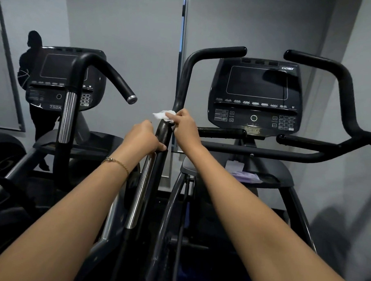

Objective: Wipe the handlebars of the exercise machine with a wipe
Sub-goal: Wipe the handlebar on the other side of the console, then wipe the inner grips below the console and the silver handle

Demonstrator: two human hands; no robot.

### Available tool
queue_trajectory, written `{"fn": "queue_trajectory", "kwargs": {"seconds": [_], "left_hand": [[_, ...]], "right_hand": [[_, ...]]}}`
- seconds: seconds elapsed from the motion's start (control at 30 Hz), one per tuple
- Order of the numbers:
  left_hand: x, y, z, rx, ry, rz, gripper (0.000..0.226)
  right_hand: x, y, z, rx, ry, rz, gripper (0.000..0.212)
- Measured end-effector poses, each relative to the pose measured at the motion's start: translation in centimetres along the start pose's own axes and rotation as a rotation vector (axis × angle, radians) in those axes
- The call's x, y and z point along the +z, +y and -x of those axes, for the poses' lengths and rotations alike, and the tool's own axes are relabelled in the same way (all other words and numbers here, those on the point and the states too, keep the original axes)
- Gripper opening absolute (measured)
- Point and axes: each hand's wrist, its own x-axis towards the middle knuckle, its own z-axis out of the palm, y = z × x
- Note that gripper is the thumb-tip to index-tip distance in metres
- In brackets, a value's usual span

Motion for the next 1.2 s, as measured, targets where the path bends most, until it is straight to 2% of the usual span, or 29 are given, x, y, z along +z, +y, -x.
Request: {"fn": "queue_trajectory", "kwargs": {"seconds": [0.1,0.17,0.23,0.3,0.4,0.53,0.57,0.6,0.73,0.8,0.87,0.9,0.97,1.03,1.13,1.2], "left_hand": [[-0.6,1.2,0.2,0.011,-0.047,-0.139,0.034],[-0.6,2.5,0.3,0.070,-0.007,-0.272,0.031],[-0.1,3.6,-0.5,0.106,0.086,-0.301,0.053],[0.6,4.8,-1.8,0.247,0.206,-0.277,0.060],[1.5,7.0,-3.2,0.431,0.216,-0.210,0.048],[2.9,8.9,-3.6,0.439,0.084,-0.002,0.007],[3.6,9.1,-4.2,0.433,0.031,0.066,0.022],[4.1,9.2,-4.4,0.427,-0.006,0.114,0.029],[5.8,9.8,-5.7,0.256,-0.139,0.475,0.014],[6.7,10.1,-6.1,0.196,-0.190,0.551,0.013],[7.7,10.4,-6.6,0.170,-0.213,0.580,0.013],[8.2,10.5,-6.8,0.154,-0.214,0.590,0.013],[9.1,10.6,-7.4,0.119,-0.201,0.626,0.011],[9.8,10.6,-7.8,0.077,-0.185,0.688,0.010],[11.3,10.1,-8.5,0.054,-0.118,0.688,0.014],[12.8,9.8,-9.1,0.101,0.005,0.496,0.015]], "right_hand": [[0.1,0.8,2.6,-0.168,-0.052,0.010,0.030],[-0.6,1.2,2.8,-0.170,-0.062,-0.033,0.031],[-2.3,1.1,1.6,-0.051,-0.025,-0.150,0.033],[-4.7,1.0,0.3,0.136,-0.006,-0.427,0.031],[-8.7,2.3,-0.4,0.343,-0.069,-0.723,0.026],[-12.8,5.4,-0.7,0.556,-0.156,-0.969,0.021],[-13.5,6.0,-0.6,0.588,-0.189,-1.000,0.018],[-14.0,6.7,-0.6,0.613,-0.228,-0.997,0.017],[-15.0,8.3,-0.1,0.683,-0.349,-0.864,0.018],[-15.1,9.4,-0.2,0.633,-0.320,-0.779,0.022],[-15.1,10.6,-0.4,0.601,-0.261,-0.772,0.035],[-15.1,10.8,-0.4,0.585,-0.248,-0.792,0.035],[-15.0,11.6,-0.4,0.521,-0.220,-0.772,0.016],[-14.8,12.4,-0.3,0.482,-0.155,-0.716,0.022],[-14.3,13.2,0.3,0.553,-0.177,-0.708,0.019],[-13.5,13.6,1.1,0.671,-0.265,-0.668,0.010]]}}
